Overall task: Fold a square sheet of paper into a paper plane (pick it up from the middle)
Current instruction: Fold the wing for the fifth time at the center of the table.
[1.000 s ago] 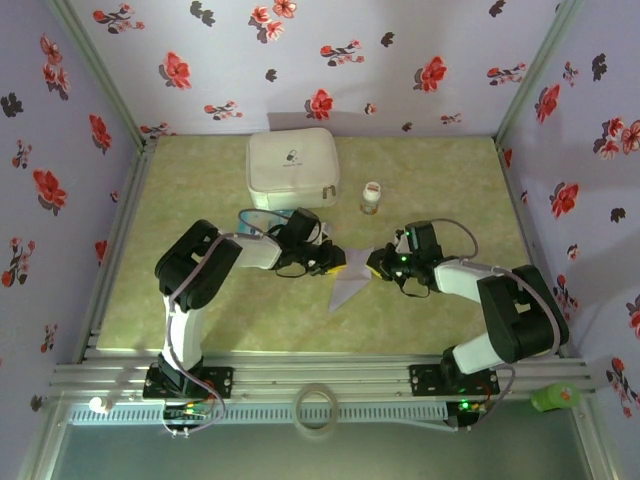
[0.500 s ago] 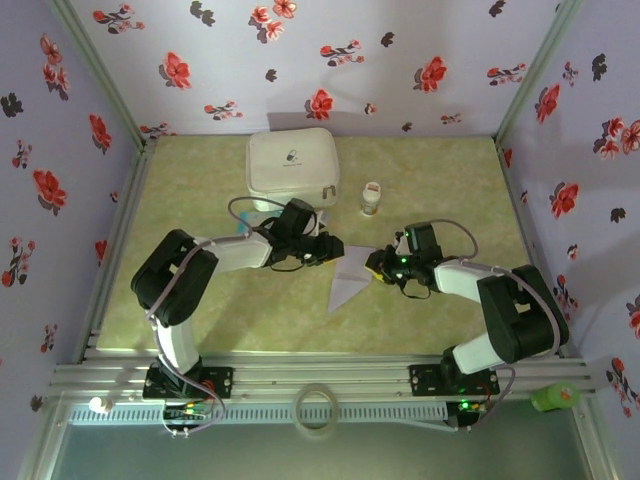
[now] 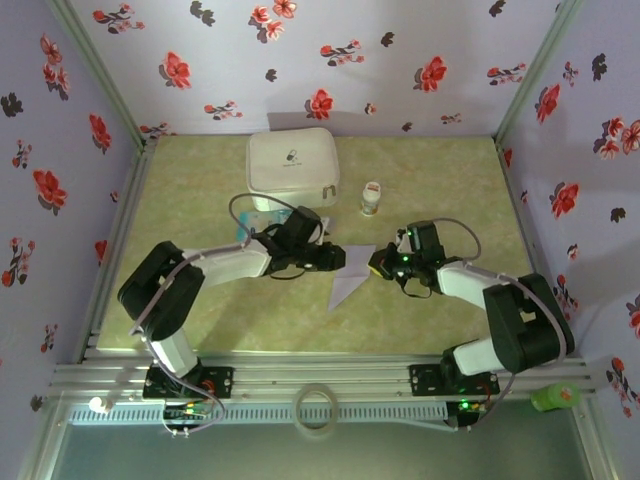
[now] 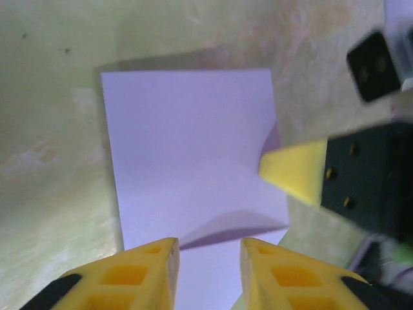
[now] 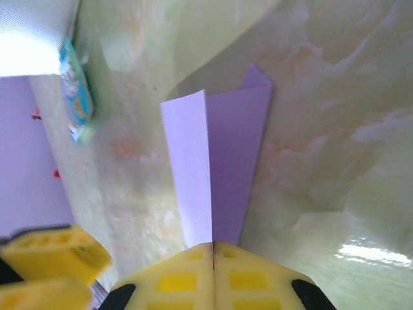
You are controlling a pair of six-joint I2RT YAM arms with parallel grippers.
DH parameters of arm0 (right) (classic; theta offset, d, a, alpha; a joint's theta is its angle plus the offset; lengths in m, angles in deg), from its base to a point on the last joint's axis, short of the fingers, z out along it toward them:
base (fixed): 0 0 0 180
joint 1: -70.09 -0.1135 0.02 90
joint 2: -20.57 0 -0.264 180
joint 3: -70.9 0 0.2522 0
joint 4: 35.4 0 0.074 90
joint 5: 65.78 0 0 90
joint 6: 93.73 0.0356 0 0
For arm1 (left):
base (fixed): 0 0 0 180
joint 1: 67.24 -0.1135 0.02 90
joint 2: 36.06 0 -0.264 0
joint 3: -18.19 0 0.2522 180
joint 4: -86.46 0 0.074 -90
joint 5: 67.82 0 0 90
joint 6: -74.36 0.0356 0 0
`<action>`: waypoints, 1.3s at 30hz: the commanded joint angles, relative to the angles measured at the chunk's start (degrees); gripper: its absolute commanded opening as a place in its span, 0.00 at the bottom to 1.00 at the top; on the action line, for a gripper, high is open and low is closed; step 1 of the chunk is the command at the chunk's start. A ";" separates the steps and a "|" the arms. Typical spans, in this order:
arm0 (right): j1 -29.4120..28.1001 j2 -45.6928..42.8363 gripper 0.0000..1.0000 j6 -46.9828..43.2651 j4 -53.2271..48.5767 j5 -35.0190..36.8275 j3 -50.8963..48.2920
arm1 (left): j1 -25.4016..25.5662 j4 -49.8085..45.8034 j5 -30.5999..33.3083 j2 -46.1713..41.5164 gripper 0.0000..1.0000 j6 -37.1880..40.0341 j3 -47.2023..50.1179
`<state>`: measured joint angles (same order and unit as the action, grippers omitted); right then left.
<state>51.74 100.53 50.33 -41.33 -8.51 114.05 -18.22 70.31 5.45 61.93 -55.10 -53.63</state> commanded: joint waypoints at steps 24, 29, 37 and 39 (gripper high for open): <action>-0.64 -3.11 0.05 7.29 0.34 2.67 -1.44 | 18.12 -14.89 28.60 8.97 0.49 18.66 -10.95; -0.64 -3.00 0.05 7.37 0.01 2.85 -1.18 | 18.22 -15.70 30.21 11.24 0.48 17.33 -11.76; -0.64 -2.93 0.05 7.15 -0.28 2.92 -1.17 | 18.22 -16.13 33.22 11.51 0.43 16.70 -11.55; -0.64 -2.89 0.05 7.20 -0.37 2.89 -1.21 | 18.22 -16.43 33.85 11.38 0.40 17.09 -11.38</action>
<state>51.35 97.69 56.98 -40.50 -6.36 112.56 -0.47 55.29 36.42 72.78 -37.75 -63.79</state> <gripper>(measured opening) 0.054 0.405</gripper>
